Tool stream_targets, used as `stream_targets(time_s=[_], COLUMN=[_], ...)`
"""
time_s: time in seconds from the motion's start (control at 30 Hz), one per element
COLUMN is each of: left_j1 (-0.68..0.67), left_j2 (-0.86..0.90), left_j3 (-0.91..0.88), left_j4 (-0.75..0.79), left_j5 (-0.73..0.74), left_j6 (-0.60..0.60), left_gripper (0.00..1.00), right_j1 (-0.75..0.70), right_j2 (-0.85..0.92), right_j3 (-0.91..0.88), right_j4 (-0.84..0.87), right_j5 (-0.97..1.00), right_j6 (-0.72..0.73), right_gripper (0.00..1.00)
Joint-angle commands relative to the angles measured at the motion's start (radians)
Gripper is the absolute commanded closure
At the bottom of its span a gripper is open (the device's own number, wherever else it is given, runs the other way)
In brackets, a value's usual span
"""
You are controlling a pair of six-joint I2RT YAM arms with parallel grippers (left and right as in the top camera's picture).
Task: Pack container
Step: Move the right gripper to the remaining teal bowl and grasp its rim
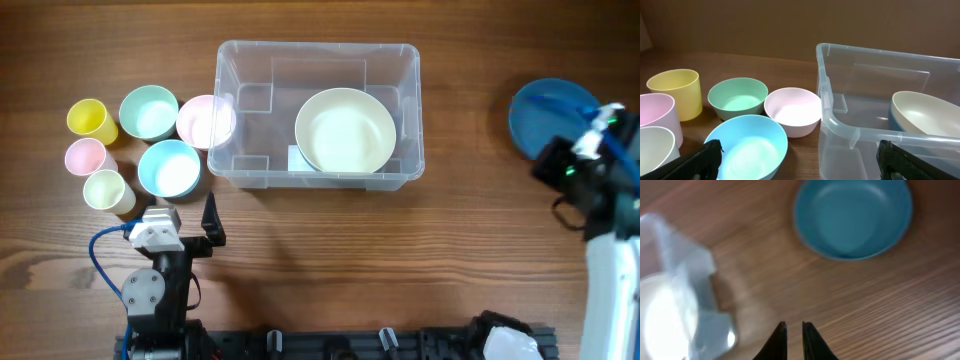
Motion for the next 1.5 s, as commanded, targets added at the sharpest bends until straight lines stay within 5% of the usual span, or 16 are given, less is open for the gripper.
stream_targets(time_s=[0.0,0.03,0.1,0.13,0.2,0.93,1.03,1.2,1.47], left_j1=[-0.005,-0.005,-0.005,-0.005,-0.005,-0.005,-0.005,-0.005,-0.005], left_j2=[-0.006,-0.006,-0.006,-0.006,-0.006,-0.006,-0.006,-0.006,-0.006], left_j3=[-0.008,-0.008,-0.008,-0.008,-0.008,-0.008,-0.008,-0.008,-0.008], left_j4=[0.003,0.003,0.003,0.003,0.003,0.003,0.003,0.003,0.003], left_j5=[0.012,0.012,0.012,0.012,0.012,0.012,0.012,0.012,0.012], left_j6=[0.016,0.016,0.016,0.016,0.016,0.016,0.016,0.016,0.016], left_gripper=[0.00,0.00,0.00,0.00,0.00,0.00,0.00,0.00,0.00], right_j1=[-0.150,-0.182,-0.234,-0.256,-0.279,-0.292,-0.292,-0.292,-0.292], right_j2=[0.142,0.186,0.268,0.310,0.364,0.738,0.752,0.753,0.753], right_j3=[0.019,0.019,0.019,0.019,0.019,0.019,0.019,0.018,0.019], right_j4=[0.047,0.061,0.101,0.125,0.164,0.493,0.507,0.507,0.498], right_j5=[-0.097,-0.098,-0.098,-0.098,-0.095,-0.024,-0.026,-0.029,-0.069], right_j6=[0.003,0.021,0.064,0.093,0.117,0.194,0.193,0.194,0.193], right_gripper=[0.75,0.48,0.24,0.12,0.06,0.08,0.22,0.83,0.96])
